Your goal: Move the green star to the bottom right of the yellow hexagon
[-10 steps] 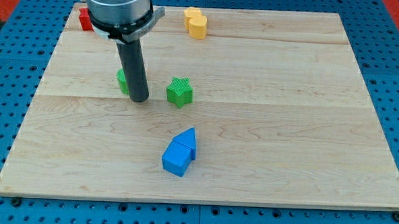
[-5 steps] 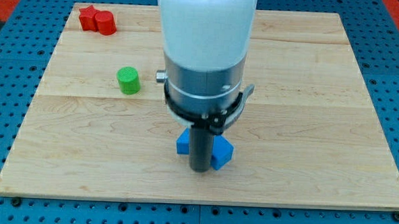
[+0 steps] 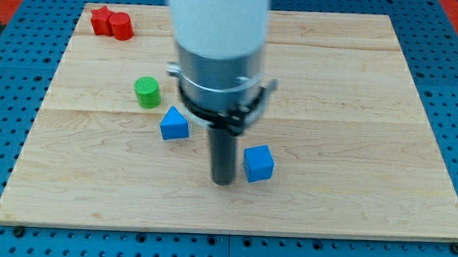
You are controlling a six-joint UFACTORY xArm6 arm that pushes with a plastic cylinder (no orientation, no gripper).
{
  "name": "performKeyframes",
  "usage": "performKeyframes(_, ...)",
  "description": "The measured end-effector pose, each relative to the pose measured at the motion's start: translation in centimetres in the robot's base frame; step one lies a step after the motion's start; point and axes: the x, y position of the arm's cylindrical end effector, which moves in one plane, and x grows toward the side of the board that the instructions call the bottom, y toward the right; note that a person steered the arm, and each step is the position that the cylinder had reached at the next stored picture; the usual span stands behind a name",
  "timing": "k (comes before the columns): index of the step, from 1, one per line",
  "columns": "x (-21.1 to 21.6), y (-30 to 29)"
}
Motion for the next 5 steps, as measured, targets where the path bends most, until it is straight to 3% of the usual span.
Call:
performKeyframes(2, -1.1, 5.6)
performKeyframes(5, -8.0, 10.4)
